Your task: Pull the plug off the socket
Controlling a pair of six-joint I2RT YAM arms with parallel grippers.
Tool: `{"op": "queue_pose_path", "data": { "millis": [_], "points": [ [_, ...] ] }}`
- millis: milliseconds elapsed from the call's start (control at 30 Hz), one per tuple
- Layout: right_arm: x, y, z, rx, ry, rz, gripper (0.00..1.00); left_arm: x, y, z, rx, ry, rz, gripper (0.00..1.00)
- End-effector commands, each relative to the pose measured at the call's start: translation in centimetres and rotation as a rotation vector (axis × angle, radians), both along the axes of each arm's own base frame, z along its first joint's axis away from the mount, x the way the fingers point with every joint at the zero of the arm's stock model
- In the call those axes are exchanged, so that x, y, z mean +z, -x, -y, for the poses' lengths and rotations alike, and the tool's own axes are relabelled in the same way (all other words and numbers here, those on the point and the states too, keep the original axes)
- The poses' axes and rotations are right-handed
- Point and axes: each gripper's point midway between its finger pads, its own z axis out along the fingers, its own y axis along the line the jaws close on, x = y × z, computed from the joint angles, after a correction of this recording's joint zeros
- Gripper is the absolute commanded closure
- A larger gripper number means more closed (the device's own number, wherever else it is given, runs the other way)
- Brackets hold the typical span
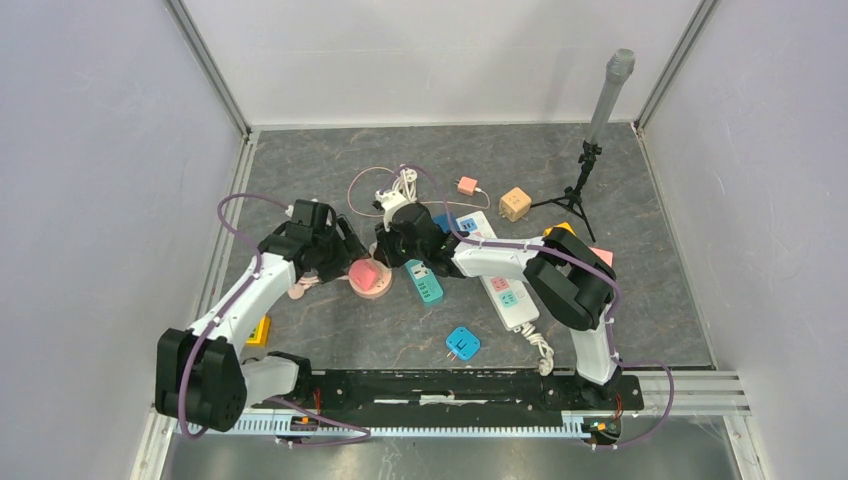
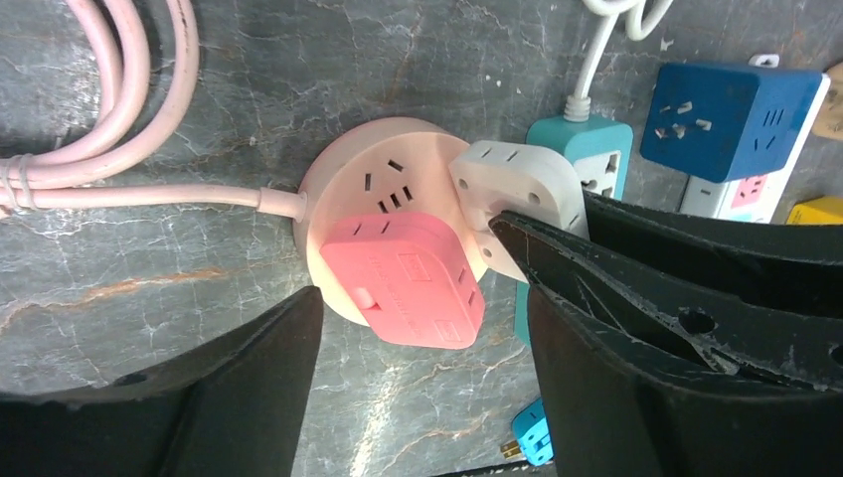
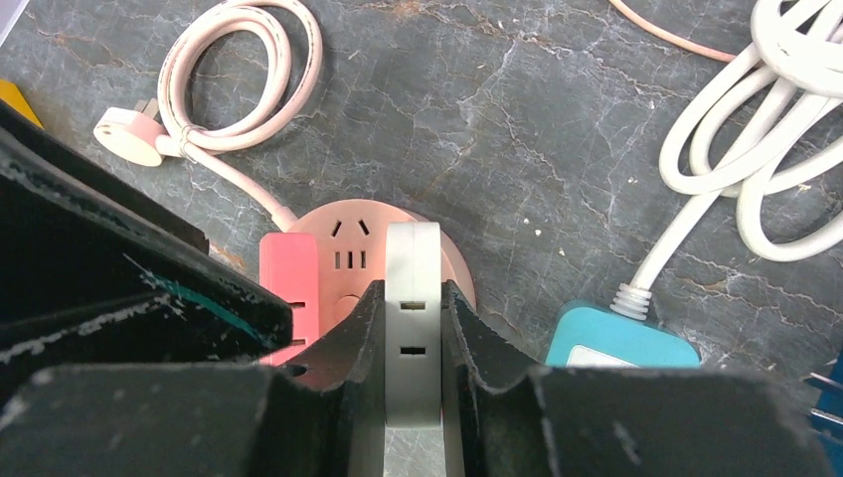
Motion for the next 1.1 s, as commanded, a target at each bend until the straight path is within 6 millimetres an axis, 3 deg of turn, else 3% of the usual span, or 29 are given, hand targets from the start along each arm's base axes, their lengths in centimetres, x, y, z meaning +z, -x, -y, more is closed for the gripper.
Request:
{"op": "queue_pose_path", "data": {
  "millis": [0,300,533,800,1067],
  "points": [
    [-0.8,0.4,0.7,-0.026,0.023,-0.036,0.97,0.0,-0.1,1.0,-0.039,0.029,0.011,0.16],
    [-0.8,0.3,0.8,-0.033,0.024,-0.036,0.96,-2.1,0.7,0.2,-0.02,-0.026,-0.037,0.11],
    [-0.9,0.2,0.9,-0.036,0.024,-0.037,0.97,-1.8,1.0,-0.4,-0.008,-0.044,-0.012,0.12],
    [1.0,1.0,0.0,0.031,0.018,0.023,0.97,-5.1,1.1,-0.6,0.013,-0.085,-0.111,0.09],
    [1.2,0.8,0.4,-0.008,0.032,0.032,0.99,-7.4,1.6,-1.5,0.03,-0.165,-0.188,0.3]
  ]
}}
